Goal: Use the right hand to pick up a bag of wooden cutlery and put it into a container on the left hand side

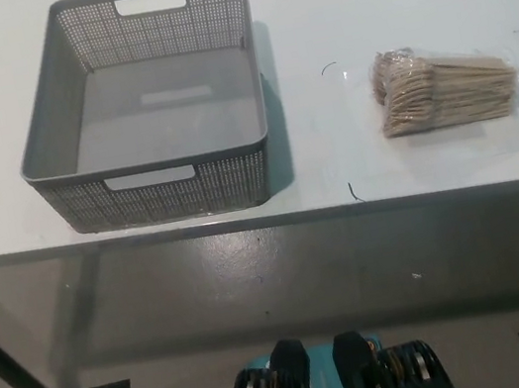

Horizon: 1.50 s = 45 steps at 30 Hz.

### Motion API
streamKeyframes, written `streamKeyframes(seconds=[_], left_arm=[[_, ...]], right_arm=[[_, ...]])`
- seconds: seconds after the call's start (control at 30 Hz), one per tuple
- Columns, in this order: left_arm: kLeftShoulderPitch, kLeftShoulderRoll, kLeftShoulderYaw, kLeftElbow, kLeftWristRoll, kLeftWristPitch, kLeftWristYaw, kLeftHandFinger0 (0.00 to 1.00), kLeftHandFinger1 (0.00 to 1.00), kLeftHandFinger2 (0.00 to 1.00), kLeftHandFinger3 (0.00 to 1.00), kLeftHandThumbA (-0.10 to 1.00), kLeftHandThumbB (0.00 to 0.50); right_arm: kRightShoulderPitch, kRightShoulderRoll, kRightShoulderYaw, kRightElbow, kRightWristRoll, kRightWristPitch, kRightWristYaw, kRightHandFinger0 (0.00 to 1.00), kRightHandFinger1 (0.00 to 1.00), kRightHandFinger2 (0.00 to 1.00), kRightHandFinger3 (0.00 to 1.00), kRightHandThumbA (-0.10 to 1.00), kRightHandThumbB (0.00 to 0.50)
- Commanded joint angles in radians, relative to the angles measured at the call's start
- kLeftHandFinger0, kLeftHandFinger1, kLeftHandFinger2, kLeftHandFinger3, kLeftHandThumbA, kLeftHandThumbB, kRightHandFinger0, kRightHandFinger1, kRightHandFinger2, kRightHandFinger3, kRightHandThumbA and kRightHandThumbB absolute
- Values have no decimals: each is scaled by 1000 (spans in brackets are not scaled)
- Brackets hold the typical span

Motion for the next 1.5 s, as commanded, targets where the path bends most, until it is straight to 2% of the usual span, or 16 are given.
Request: streamKeyframes(seconds=[0.0,0.17,0.3,0.43,0.67,0.73,0.8,0.87,0.9,0.97,1.03,1.13,1.23,1.33,1.4,1.47], left_arm=[[-6,26,-9,-60,15,-54,55,1000,1000,1000,1000,1000,213],[-23,36,-1,-125,13,-54,45,1000,1000,1000,1000,1000,214],[-57,27,17,-162,-3,-54,27,1000,1000,1000,1000,1000,215],[-117,33,36,-166,-1,-54,23,1000,1000,1000,1000,1000,220],[-163,32,54,-154,-7,-54,11,1000,1000,1000,1000,1000,209],[-164,35,53,-157,-12,-54,5,1000,1000,1000,1000,986,193],[-165,36,55,-158,-15,-54,-2,1000,1000,1000,1000,985,196],[-169,40,57,-154,-10,-54,-4,1000,1000,1000,1000,999,203],[-178,43,62,-153,-3,-54,0,1000,1000,1000,1000,1000,196],[-184,45,69,-151,-3,-54,-3,1000,1000,1000,1000,1000,191],[-187,47,70,-148,5,-54,1,1000,1000,1000,1000,1000,183],[-188,51,70,-135,9,-54,5,1000,1000,1000,1000,1000,182],[-189,55,68,-124,8,-54,7,1000,1000,1000,1000,1000,172],[-188,58,63,-112,10,-54,9,1000,1000,1000,1000,1000,170],[-183,55,63,-103,15,-54,5,1000,1000,1000,1000,1000,184],[-183,54,60,-97,13,-54,6,1000,1000,1000,1000,1000,185]], right_arm=[[-7,-17,-17,-65,5,-79,-42,1000,1000,1000,1000,1000,0],[-35,-35,-43,-147,0,-79,-36,1000,1000,1000,1000,991,0],[-89,-37,-64,-175,1,-79,-33,1000,1000,1000,1000,881,0],[-164,-40,-83,-170,9,-79,-16,1000,1000,1000,1000,844,0],[-258,-34,-139,-203,-10,-79,-33,1000,1000,1000,1000,843,34],[-283,-57,-166,-249,-12,-39,-21,1000,1000,1000,1000,837,45],[-308,-68,-188,-278,-27,-9,-22,1000,1000,1000,1000,818,69],[-363,-105,-226,-301,-63,26,-21,1000,1000,1000,1000,827,165],[-404,-132,-235,-301,-92,50,-10,1000,1000,1000,1000,873,197],[-482,-212,-254,-326,-116,135,37,1000,1000,1000,1000,916,314],[-540,-280,-256,-346,-180,205,71,1000,1000,1000,1000,941,353],[-649,-394,-257,-368,-236,357,146,1000,1000,1000,1000,920,458],[-784,-496,-242,-353,-299,462,202,1000,1000,1000,1000,829,436],[-925,-573,-217,-284,-329,535,260,1000,1000,1000,1000,791,468],[-1045,-625,-184,-195,-315,580,326,1000,1000,1000,1000,712,498],[-1123,-653,-143,-130,-347,603,369,1000,1000,1000,1000,707,500]])
